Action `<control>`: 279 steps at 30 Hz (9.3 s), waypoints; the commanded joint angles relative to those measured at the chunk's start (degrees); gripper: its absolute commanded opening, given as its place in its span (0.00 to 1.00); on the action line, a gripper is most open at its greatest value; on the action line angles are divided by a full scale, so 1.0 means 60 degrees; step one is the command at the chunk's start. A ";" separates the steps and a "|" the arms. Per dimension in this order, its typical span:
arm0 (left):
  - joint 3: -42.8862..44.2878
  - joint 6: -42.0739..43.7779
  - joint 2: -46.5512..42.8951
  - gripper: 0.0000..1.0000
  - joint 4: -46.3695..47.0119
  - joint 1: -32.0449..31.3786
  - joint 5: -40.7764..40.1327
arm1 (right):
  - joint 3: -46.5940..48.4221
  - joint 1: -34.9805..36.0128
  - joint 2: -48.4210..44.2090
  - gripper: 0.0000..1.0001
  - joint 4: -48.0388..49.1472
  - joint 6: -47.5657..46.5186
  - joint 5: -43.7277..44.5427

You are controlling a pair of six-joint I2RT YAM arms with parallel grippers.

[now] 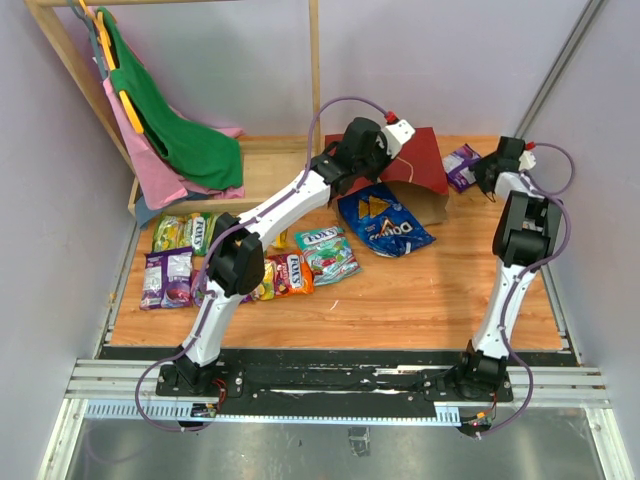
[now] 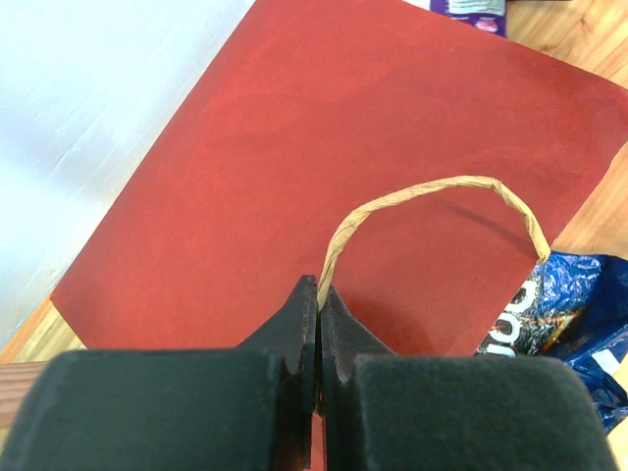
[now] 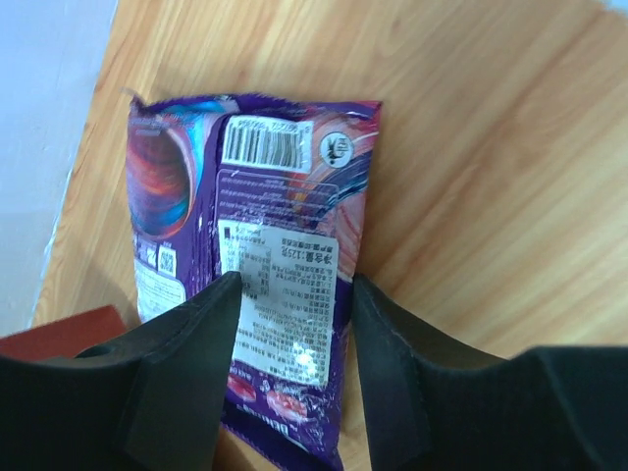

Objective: Take the snacks out of the paper bag
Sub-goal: Place the snack at the corner of the board, then take out the snack from the paper bag, then place the snack at the center of the board, then adjust the paper bag at the center of the board.

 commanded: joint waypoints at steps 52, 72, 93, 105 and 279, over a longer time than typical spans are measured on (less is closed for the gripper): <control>0.0321 -0.0174 -0.0327 0.02 -0.0157 0.0170 0.0085 | -1.0045 0.6017 -0.7941 0.89 0.3226 -0.2246 0.1039; 0.0413 -0.0156 -0.0240 0.03 -0.0258 0.0170 0.0041 | -1.0838 0.4860 -0.9242 0.74 0.1764 -0.1987 0.1932; 0.0454 0.0019 -0.0201 0.03 -0.0326 0.0170 -0.0185 | -1.1096 0.3679 -0.7601 0.42 0.3125 -0.1137 0.0721; 0.0476 0.0018 -0.0171 0.03 -0.0364 0.0170 -0.0173 | -1.1197 0.3673 -1.0593 0.01 0.1709 -0.1497 0.0576; 0.1578 0.0528 -0.0481 0.04 0.0668 -0.0196 -0.2906 | -1.0152 0.5783 -1.2528 0.98 -0.1019 -0.5447 0.1529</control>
